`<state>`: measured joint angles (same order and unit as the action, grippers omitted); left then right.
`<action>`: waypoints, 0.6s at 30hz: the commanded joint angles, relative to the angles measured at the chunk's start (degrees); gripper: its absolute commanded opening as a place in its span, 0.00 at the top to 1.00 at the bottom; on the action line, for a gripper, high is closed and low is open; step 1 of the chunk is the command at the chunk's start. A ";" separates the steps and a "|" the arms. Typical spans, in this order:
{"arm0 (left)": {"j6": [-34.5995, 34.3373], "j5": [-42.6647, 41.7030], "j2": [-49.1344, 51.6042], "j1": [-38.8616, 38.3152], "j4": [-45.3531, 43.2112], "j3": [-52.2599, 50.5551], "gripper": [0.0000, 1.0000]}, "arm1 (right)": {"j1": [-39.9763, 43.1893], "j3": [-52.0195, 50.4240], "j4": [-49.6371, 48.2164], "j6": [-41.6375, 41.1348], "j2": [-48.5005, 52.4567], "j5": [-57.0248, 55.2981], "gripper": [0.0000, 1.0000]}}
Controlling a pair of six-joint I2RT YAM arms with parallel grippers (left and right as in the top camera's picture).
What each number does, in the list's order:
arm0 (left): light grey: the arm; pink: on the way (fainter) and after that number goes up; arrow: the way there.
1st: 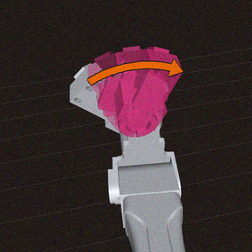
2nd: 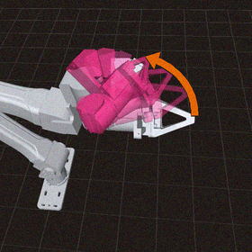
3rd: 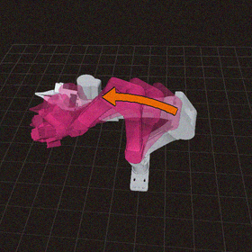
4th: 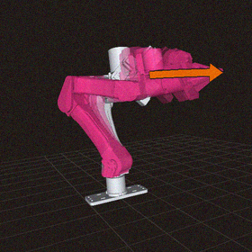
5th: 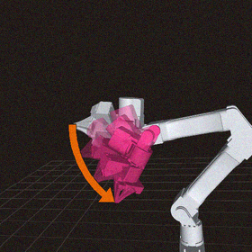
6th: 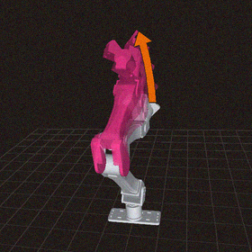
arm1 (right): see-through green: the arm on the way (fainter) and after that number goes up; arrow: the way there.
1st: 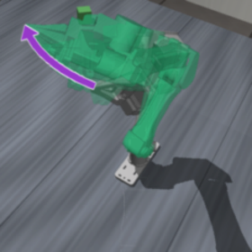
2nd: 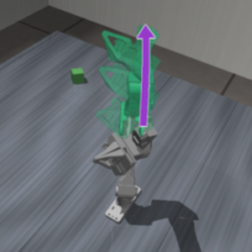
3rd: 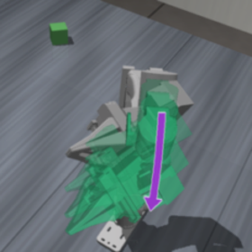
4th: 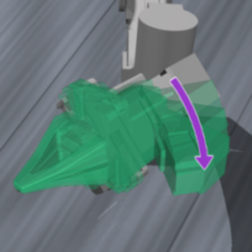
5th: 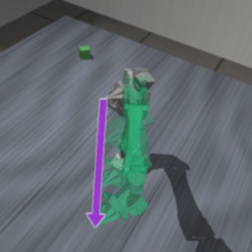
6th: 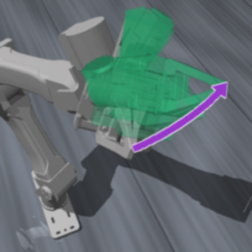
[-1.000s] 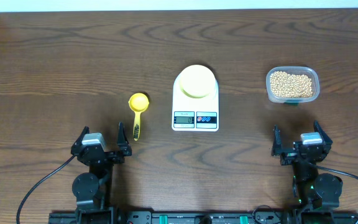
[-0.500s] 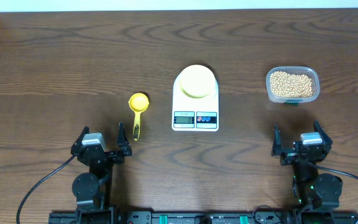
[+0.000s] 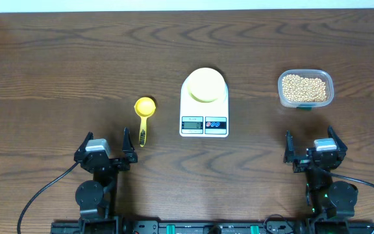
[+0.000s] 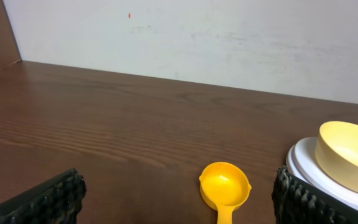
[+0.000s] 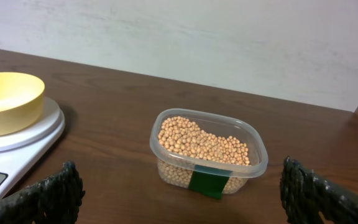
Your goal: Scoop item into bowl and weigh 50g on scale
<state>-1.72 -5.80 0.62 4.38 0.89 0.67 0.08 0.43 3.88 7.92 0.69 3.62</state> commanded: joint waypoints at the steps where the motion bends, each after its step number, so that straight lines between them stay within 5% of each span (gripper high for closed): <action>1: -0.50 -1.03 -0.22 -0.24 2.60 -0.44 0.02 | -0.55 -0.11 0.20 -0.81 -0.31 0.15 0.01; 18: -2.47 -8.04 -0.22 -0.24 -3.65 -0.42 0.02 | -0.55 -0.11 0.20 -0.81 -0.31 0.15 0.01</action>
<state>-3.01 -9.50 0.62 4.38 -1.52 0.62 0.08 0.43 3.86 7.92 0.69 3.62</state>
